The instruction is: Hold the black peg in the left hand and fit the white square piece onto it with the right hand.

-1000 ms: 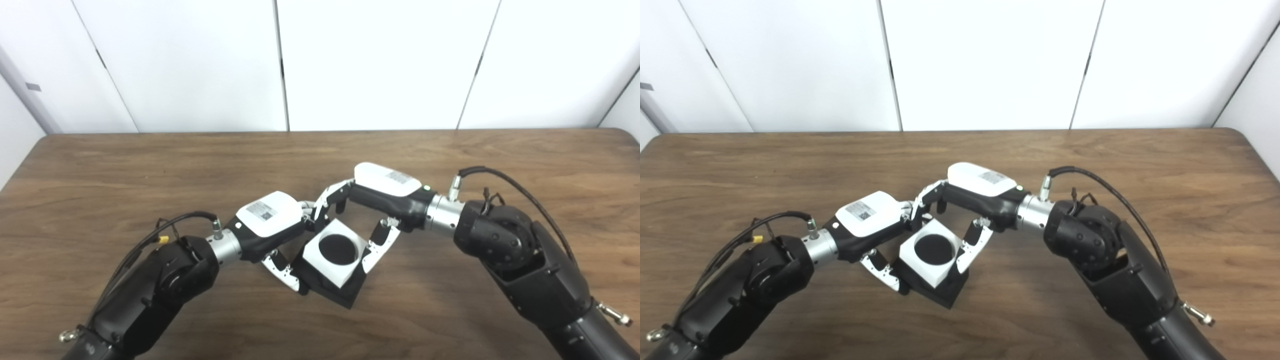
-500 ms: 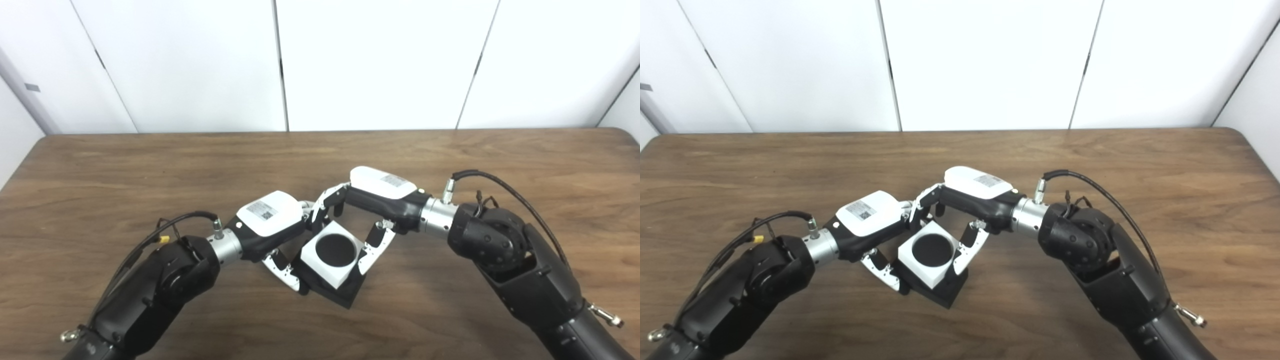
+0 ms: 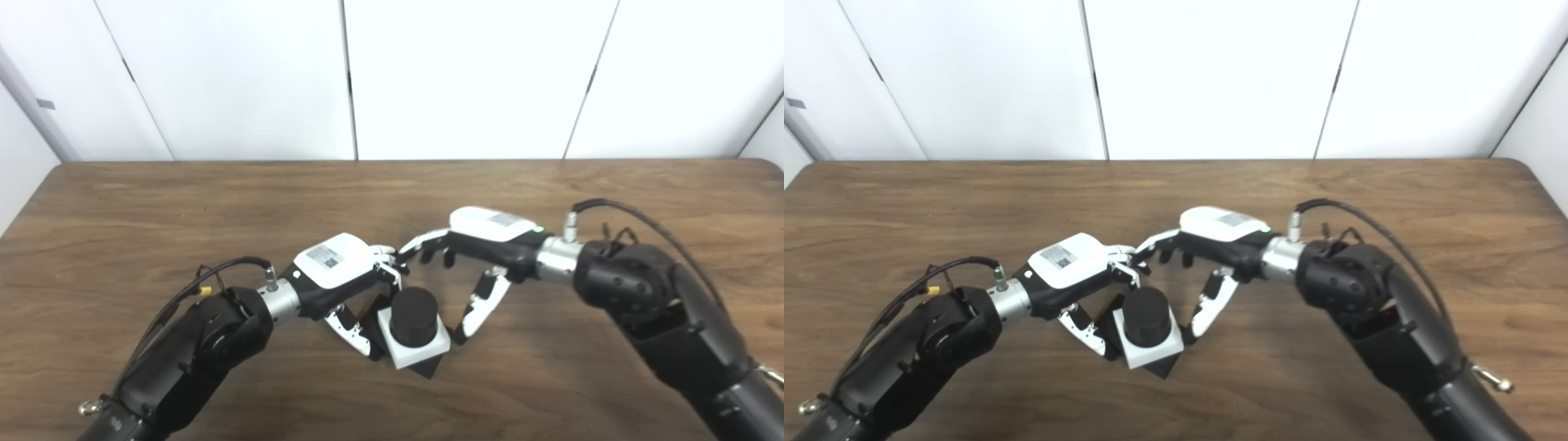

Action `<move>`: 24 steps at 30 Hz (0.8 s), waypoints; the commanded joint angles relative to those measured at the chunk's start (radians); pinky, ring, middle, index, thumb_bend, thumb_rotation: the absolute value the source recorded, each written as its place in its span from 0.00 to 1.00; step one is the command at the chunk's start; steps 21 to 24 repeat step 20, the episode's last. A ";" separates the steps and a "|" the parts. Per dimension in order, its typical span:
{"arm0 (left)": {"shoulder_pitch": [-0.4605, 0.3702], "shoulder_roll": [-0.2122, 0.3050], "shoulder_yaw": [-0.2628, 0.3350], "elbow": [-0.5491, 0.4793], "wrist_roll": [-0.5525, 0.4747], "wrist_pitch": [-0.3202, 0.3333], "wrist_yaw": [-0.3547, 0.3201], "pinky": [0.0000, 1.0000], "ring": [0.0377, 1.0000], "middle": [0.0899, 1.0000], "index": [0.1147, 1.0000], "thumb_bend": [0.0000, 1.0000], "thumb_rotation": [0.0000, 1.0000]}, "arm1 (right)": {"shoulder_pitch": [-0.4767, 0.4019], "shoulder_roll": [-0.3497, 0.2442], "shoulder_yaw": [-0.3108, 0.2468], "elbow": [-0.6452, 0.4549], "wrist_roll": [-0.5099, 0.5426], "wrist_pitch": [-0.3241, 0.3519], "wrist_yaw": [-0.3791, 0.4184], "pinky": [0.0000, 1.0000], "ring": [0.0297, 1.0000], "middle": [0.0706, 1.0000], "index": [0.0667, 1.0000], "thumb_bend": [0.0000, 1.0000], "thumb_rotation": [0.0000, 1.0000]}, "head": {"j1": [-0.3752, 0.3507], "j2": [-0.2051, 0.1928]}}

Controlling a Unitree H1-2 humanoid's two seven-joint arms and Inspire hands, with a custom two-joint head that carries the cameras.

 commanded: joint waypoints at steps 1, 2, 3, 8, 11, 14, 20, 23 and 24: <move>0.018 0.005 -0.031 0.016 0.047 0.012 -0.056 0.76 0.90 0.83 0.42 0.52 0.07 | -0.022 -0.013 -0.029 -0.037 0.018 0.002 -0.016 0.63 0.76 0.82 0.76 0.98 0.25 | -0.001 0.002; 0.018 0.006 -0.030 0.014 0.048 0.013 -0.058 0.76 0.90 0.84 0.42 0.52 0.07 | -0.019 -0.018 -0.036 -0.041 0.022 0.004 -0.018 0.63 0.75 0.81 0.76 0.99 0.24 | -0.002 0.002; 0.018 0.007 -0.030 0.014 0.047 0.013 -0.059 0.76 0.90 0.84 0.42 0.52 0.07 | -0.017 -0.022 -0.043 -0.045 0.024 0.006 -0.019 0.63 0.75 0.81 0.76 0.99 0.23 | -0.003 0.003; 0.019 0.012 -0.026 0.013 0.045 0.012 -0.061 0.75 0.90 0.83 0.42 0.52 0.07 | -0.001 -0.044 -0.086 -0.066 0.042 0.038 -0.015 0.63 0.75 0.82 0.76 0.96 0.21 | -0.006 0.003; 0.019 0.014 -0.022 0.009 0.042 0.013 -0.066 0.74 0.90 0.83 0.42 0.52 0.07 | 0.006 -0.059 -0.113 -0.070 0.050 0.043 -0.022 0.65 0.76 0.82 0.76 0.93 0.18 | -0.009 0.002; 0.018 0.014 -0.019 0.009 0.043 0.011 -0.064 0.73 0.90 0.83 0.42 0.52 0.07 | 0.015 -0.069 -0.139 -0.068 0.051 0.038 -0.039 0.63 0.75 0.80 0.75 0.89 0.15 | -0.012 0.002; 0.016 0.016 -0.015 0.015 0.037 0.005 -0.063 0.71 0.89 0.83 0.42 0.52 0.07 | 0.051 -0.058 -0.202 -0.023 0.107 -0.022 -0.104 0.56 0.69 0.73 0.66 0.80 0.07 | -0.021 0.001; 0.016 0.016 -0.015 0.015 0.037 0.005 -0.063 0.71 0.89 0.83 0.42 0.52 0.07 | 0.051 -0.058 -0.202 -0.023 0.107 -0.022 -0.104 0.56 0.69 0.73 0.66 0.80 0.07 | -0.021 0.001; 0.016 0.016 -0.015 0.015 0.037 0.005 -0.063 0.71 0.89 0.83 0.42 0.52 0.07 | 0.051 -0.058 -0.202 -0.023 0.107 -0.022 -0.104 0.56 0.69 0.73 0.66 0.80 0.07 | -0.021 0.001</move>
